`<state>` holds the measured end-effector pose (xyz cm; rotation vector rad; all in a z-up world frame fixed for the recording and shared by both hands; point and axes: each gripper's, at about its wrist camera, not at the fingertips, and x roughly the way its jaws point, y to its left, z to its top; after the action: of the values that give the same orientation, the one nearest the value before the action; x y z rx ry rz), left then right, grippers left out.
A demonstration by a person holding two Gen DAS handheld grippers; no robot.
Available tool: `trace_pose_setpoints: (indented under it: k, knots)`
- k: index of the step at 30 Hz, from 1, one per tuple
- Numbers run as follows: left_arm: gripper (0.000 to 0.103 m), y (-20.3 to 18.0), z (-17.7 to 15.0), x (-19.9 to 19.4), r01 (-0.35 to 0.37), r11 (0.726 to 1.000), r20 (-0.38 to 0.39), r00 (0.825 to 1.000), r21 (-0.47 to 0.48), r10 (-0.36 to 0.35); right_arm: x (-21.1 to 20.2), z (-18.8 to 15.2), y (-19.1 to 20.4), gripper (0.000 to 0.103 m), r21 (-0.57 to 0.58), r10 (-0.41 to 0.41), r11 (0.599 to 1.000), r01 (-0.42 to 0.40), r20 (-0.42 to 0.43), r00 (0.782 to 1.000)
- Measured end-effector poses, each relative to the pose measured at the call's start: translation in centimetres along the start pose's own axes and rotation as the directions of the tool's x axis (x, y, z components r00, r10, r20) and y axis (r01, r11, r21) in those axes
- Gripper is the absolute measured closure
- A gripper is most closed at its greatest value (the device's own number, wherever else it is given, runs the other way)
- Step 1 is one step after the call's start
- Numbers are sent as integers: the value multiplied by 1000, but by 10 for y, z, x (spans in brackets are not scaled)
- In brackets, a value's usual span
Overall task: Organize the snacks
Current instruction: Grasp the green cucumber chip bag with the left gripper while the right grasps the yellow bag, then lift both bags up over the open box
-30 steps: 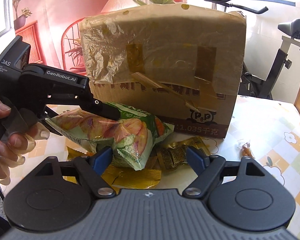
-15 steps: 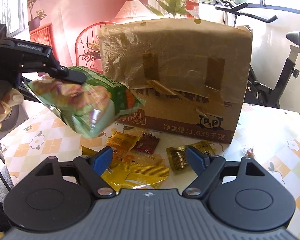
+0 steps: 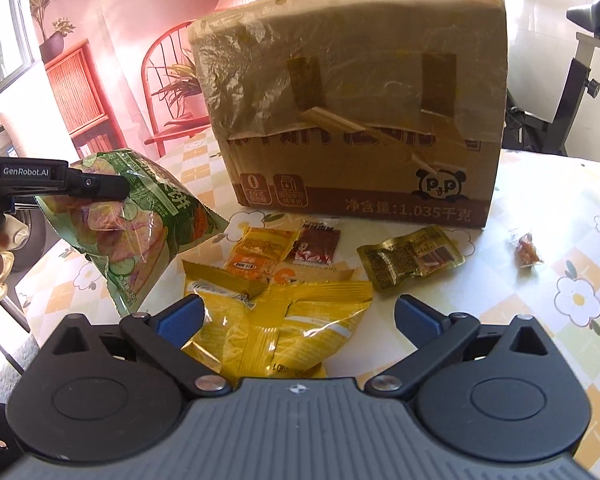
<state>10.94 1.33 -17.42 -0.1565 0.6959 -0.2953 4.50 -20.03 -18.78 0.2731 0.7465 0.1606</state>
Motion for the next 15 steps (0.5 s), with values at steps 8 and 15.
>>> trace_pose_setpoints:
  k: [8, 15]
  knots:
    - [55, -3, -16, -1, -3, 996, -22, 1000, 89, 5, 15, -9, 12, 0, 25, 22, 999, -20, -99, 995]
    - [50, -3, -24, 17, 5, 996, -67, 998, 90, 1, 18, -12, 10, 20, 51, 72, 996, -67, -95, 993]
